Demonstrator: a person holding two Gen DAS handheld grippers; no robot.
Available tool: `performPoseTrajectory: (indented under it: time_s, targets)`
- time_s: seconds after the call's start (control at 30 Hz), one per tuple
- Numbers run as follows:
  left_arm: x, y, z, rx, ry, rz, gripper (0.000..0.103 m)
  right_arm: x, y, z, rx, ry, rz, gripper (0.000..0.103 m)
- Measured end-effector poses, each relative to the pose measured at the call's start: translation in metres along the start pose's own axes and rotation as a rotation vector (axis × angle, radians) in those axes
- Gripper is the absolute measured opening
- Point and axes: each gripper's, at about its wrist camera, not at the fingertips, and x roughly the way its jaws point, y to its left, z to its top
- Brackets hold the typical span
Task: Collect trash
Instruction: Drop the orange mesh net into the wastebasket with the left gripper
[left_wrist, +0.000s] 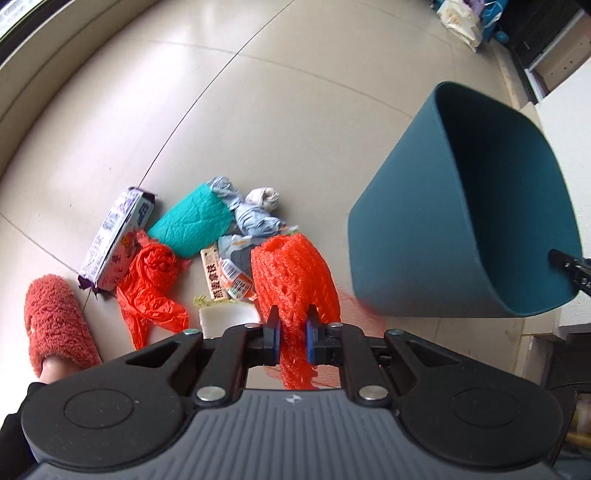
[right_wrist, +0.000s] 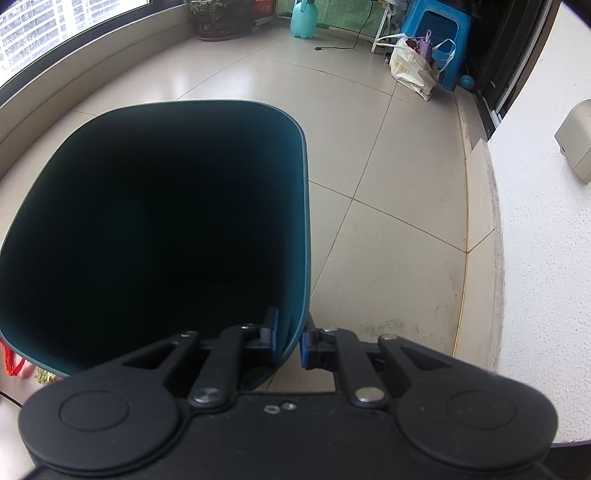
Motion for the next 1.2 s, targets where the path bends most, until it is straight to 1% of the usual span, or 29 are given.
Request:
performPoseTrajectory:
  time_s: [0.03, 0.13, 0.17, 0.23, 0.27, 0.3, 0.33, 0.4, 0.47, 0.53, 0.6, 0.63, 0.7, 0.77, 0.87, 0.9, 0.93, 0.97, 1.03, 1.07, 1.1, 1.13, 1.17, 1.2]
  targets:
    - [-0.011, -0.01, 0.0, 0.021, -0.018, -0.009, 0.012, -0.001, -0.002, -0.002, 0.008, 0.001, 0.005, 0.01]
    - [-0.042, -0.047, 0.017, 0.079, -0.074, -0.057, 0.012, -0.002, -0.007, -0.004, 0.025, 0.007, 0.013, 0.01]
    - [-0.051, -0.062, 0.025, 0.099, -0.091, -0.084, 0.012, -0.002, -0.009, -0.004, 0.031, 0.01, 0.015, 0.01]
    - [-0.063, -0.088, 0.039, 0.139, -0.12, -0.116, 0.012, -0.001, -0.012, -0.003, 0.038, 0.013, 0.013, 0.01]
    - [-0.068, -0.106, 0.046, 0.165, -0.143, -0.12, 0.012, 0.0, -0.013, -0.002, 0.041, 0.014, 0.014, 0.01]
    - [-0.068, -0.121, 0.053, 0.183, -0.147, -0.128, 0.012, 0.0, -0.014, -0.002, 0.043, 0.016, 0.016, 0.01]
    - [-0.064, -0.135, 0.059, 0.202, -0.14, -0.134, 0.012, 0.002, -0.017, 0.002, 0.046, 0.017, 0.017, 0.01]
    - [-0.051, -0.158, 0.068, 0.236, -0.126, -0.114, 0.012, 0.004, -0.017, 0.002, 0.047, 0.016, 0.017, 0.01]
    - [-0.032, -0.176, 0.073, 0.268, -0.108, -0.087, 0.012, 0.007, -0.018, 0.004, 0.049, 0.015, 0.016, 0.01]
    - [-0.01, -0.185, 0.077, 0.273, -0.067, -0.075, 0.012, 0.01, -0.021, 0.005, 0.055, 0.014, 0.02, 0.01]
    - [0.011, -0.189, 0.079, 0.279, -0.023, -0.084, 0.012, 0.011, -0.023, 0.005, 0.053, 0.012, 0.02, 0.01]
    - [0.022, -0.19, 0.079, 0.279, -0.007, -0.072, 0.012, 0.012, -0.022, 0.004, 0.054, 0.01, 0.021, 0.01]
    - [0.037, -0.191, 0.075, 0.29, -0.007, -0.043, 0.012, 0.013, -0.025, 0.004, 0.056, 0.009, 0.027, 0.011]
    - [0.054, -0.193, 0.072, 0.306, 0.019, -0.011, 0.012, 0.014, -0.025, 0.003, 0.057, 0.007, 0.03, 0.011]
    - [0.067, -0.191, 0.067, 0.319, 0.044, 0.0, 0.013, 0.016, -0.028, 0.004, 0.053, 0.006, 0.029, 0.011]
    - [0.069, -0.191, 0.066, 0.319, 0.048, -0.001, 0.015, 0.016, -0.028, 0.005, 0.054, 0.005, 0.03, 0.011]
    - [0.07, -0.19, 0.065, 0.316, 0.05, -0.005, 0.016, 0.017, -0.029, 0.006, 0.055, 0.005, 0.03, 0.011]
    - [0.07, -0.189, 0.064, 0.316, 0.048, -0.012, 0.021, 0.017, -0.029, 0.006, 0.056, 0.006, 0.031, 0.011]
    - [0.066, -0.189, 0.061, 0.317, 0.029, -0.037, 0.027, 0.016, -0.027, 0.004, 0.058, 0.005, 0.032, 0.011]
    - [0.062, -0.188, 0.06, 0.316, 0.016, -0.057, 0.034, 0.016, -0.026, 0.003, 0.058, 0.005, 0.031, 0.011]
    - [0.058, -0.187, 0.06, 0.312, 0.007, -0.074, 0.046, 0.014, -0.023, -0.001, 0.056, 0.005, 0.03, 0.011]
    - [0.052, -0.184, 0.06, 0.305, -0.014, -0.099, 0.055, 0.012, -0.02, -0.004, 0.056, 0.004, 0.03, 0.011]
    - [0.044, -0.181, 0.059, 0.301, -0.042, -0.122, 0.069, 0.012, -0.02, -0.004, 0.057, 0.004, 0.03, 0.011]
    - [0.037, -0.179, 0.058, 0.297, -0.07, -0.139, 0.076, 0.011, -0.018, -0.006, 0.057, 0.004, 0.029, 0.011]
